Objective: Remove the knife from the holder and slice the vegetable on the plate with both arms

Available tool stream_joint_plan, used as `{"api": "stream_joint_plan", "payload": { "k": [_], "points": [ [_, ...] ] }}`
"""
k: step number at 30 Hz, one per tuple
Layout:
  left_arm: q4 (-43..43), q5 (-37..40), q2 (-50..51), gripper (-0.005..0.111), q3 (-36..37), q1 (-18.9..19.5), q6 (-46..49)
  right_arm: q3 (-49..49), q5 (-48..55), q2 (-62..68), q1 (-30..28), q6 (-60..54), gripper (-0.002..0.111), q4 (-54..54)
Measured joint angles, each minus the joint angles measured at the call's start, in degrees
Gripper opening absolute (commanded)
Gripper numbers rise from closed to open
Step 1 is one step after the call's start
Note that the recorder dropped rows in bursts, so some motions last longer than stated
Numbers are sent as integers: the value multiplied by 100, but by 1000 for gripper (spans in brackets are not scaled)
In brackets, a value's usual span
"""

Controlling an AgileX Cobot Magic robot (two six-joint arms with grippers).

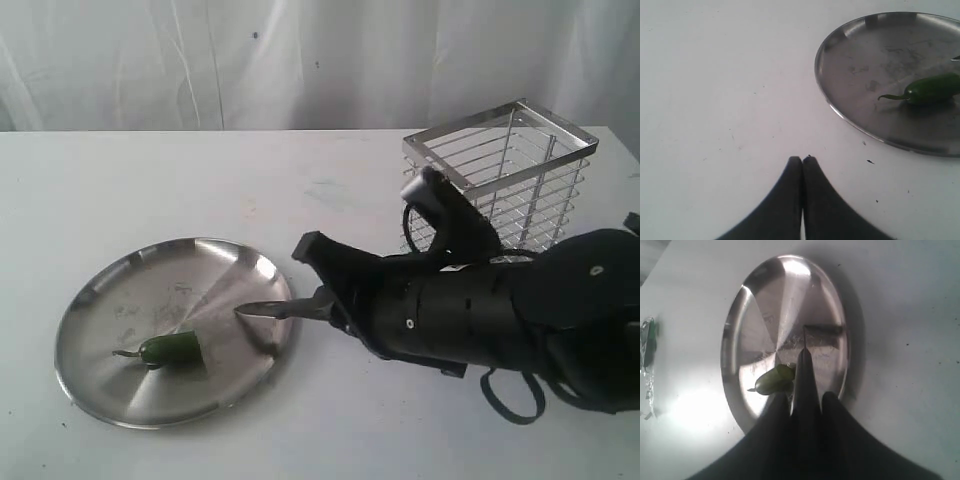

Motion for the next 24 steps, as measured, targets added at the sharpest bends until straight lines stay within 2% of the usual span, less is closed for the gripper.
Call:
{"api": "stream_joint_plan", "payload": {
  "k": [5, 12, 24],
  "points": [
    [0, 0, 0, 0, 0, 0, 0, 0, -225, 29, 233, 13, 0, 12],
    [0, 0, 0, 0, 0, 0, 0, -224, -605, 173, 238, 233, 0, 12],
    [0, 0, 0, 0, 0, 0, 0, -875, -451, 1057, 514, 397, 0, -247]
  ]
}}
